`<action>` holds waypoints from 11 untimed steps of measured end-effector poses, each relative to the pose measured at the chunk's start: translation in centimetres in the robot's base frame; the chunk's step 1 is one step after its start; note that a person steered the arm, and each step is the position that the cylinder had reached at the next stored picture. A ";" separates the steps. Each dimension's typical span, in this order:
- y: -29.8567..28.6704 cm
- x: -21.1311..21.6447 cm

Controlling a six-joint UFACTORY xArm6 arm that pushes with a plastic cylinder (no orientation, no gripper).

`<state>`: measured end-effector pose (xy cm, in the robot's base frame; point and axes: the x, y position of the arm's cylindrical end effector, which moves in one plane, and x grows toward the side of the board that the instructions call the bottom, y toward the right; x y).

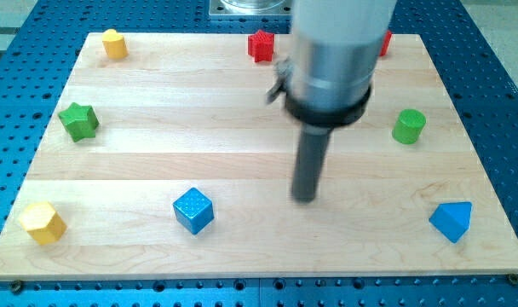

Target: Place the cube diagonally to the red star

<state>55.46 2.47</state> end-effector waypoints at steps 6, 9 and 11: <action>-12.6 -3.4; -13.8 -11.5; -18.8 -9.1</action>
